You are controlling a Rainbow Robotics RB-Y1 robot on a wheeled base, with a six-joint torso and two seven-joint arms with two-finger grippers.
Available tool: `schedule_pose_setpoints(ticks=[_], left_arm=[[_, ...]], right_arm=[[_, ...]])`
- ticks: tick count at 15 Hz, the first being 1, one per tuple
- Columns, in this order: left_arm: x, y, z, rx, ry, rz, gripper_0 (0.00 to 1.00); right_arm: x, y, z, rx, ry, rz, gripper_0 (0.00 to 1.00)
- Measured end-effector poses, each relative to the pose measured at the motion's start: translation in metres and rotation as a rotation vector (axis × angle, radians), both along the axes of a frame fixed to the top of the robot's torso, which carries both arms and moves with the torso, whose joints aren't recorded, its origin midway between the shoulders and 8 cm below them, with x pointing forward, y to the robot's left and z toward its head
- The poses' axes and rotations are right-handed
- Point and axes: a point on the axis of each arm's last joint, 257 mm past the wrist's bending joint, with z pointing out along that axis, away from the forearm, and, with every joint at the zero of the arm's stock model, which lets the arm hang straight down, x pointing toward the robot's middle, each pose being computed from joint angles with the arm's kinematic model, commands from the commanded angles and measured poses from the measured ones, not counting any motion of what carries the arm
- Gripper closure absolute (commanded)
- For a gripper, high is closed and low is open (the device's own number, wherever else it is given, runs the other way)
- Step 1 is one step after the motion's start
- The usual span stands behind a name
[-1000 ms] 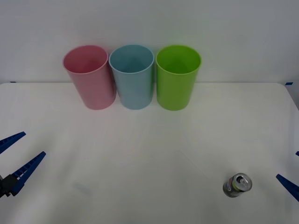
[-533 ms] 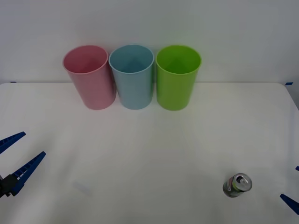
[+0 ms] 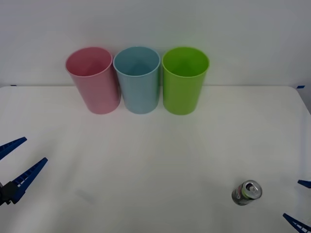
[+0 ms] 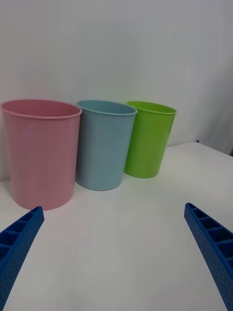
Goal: Grasp the object on the table and drop it into the matching bin: aluminum can to the light blue bin, PET bottle to the pink bin.
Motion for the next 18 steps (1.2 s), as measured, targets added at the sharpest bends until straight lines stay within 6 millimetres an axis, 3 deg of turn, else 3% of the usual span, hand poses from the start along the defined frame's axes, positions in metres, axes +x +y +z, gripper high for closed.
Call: schedule_pose_setpoints(ticks=[10, 18], left_arm=[[0.0, 0.0, 0.0, 0.0, 0.0, 0.0, 0.0], [0.0, 0.0, 0.0, 0.0, 0.0, 0.0, 0.0]], right_arm=[[0.002, 0.024, -0.048, 0.031, 0.072, 0.051, 0.0], [0.026, 0.053, -0.063, 0.062, 0.024, 0.02, 0.0]])
